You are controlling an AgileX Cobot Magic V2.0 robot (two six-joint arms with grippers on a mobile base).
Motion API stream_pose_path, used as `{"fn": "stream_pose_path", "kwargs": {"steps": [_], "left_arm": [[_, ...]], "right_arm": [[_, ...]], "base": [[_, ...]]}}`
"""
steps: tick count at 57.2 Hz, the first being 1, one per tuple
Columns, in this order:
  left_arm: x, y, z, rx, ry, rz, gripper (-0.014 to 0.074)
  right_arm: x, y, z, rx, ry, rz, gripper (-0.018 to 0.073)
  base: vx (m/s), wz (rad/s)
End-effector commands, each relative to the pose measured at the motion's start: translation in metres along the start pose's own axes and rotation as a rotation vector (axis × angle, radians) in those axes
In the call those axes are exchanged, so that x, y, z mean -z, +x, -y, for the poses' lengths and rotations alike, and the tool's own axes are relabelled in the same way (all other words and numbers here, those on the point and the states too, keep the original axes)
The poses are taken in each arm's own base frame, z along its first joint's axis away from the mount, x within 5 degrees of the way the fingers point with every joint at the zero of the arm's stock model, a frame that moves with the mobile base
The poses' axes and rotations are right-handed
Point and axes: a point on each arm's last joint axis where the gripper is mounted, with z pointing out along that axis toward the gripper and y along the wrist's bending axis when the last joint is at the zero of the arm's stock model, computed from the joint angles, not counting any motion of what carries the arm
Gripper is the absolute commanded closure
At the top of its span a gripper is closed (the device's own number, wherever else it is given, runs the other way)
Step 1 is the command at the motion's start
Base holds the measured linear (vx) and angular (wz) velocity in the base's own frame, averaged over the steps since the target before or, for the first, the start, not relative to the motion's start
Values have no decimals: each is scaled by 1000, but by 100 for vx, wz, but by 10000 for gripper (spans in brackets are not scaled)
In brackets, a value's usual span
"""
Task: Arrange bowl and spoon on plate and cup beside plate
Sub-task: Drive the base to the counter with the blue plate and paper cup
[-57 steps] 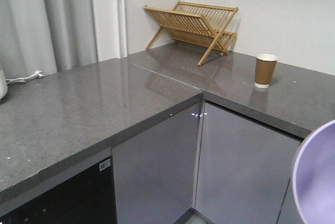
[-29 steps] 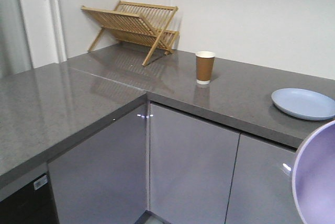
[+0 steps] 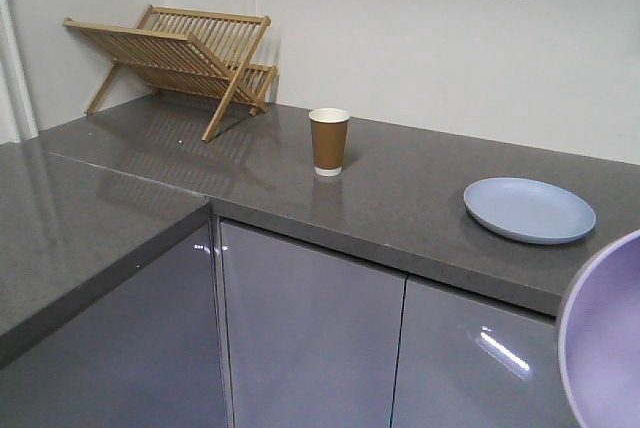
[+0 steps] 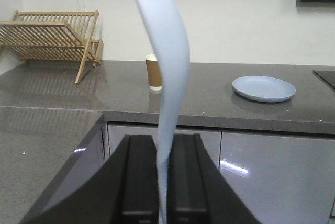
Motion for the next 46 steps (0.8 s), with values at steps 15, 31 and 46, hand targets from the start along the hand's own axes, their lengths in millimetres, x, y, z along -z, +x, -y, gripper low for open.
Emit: {"fn": "stream_pose_path", "kwargs": {"steps": [15, 31, 46], "left_arm": [[1, -14, 1, 15, 8, 93, 596], [1, -14, 1, 15, 8, 93, 596], [1, -14, 1, 15, 8, 93, 596]], "right_arm": [[3, -17, 0, 7, 10, 114, 568], [3, -17, 0, 7, 10, 114, 568], [3, -17, 0, 7, 10, 114, 568]], "base": [[30, 2], [39, 5], [41, -10]]}}
